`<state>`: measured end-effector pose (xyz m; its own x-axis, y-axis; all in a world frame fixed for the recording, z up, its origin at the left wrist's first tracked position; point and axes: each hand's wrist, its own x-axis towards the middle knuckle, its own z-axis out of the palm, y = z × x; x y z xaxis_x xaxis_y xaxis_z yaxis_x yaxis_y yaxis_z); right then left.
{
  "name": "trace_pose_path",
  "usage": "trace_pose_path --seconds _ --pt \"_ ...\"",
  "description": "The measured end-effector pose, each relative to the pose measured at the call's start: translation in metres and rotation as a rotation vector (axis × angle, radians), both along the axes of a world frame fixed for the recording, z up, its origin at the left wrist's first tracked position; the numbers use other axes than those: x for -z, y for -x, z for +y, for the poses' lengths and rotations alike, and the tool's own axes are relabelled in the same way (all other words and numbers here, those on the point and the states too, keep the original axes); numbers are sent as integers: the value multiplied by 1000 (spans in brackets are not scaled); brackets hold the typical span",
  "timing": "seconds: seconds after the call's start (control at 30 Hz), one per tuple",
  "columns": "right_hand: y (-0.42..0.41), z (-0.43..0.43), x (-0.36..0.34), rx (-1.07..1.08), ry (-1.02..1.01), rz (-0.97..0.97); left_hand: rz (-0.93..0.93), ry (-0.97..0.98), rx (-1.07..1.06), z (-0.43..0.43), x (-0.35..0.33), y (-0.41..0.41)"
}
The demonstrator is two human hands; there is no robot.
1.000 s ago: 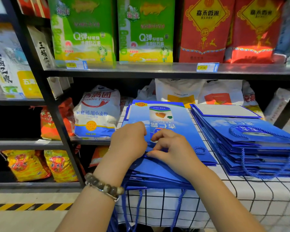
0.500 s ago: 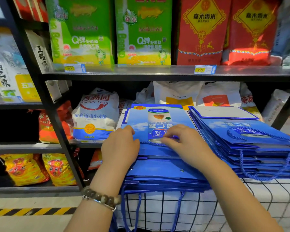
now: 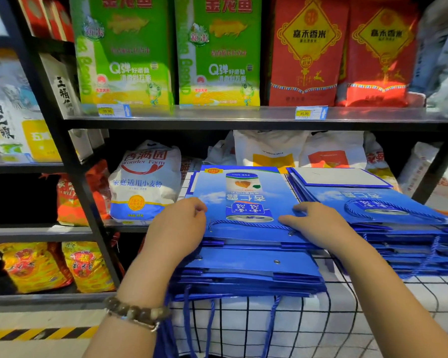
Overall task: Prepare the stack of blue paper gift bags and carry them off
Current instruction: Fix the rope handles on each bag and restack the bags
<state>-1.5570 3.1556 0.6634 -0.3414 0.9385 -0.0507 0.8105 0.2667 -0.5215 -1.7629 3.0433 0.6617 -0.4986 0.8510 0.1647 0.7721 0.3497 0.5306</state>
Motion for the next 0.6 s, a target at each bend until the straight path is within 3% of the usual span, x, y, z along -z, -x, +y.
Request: trace_pose_path --seconds 0.13,0.2,0.47,0.6 --pt "-11 5 -5 5 82 166 -334 -174 115 -17 -8 17" --pt "-16 7 -8 25 140 267 -403 -230 157 -25 -10 23" --pt "-21 11 -11 5 142 315 -307 -148 287 -24 -8 20" --pt "-22 12 -12 -41 26 293 -275 -110 295 -19 -13 21"
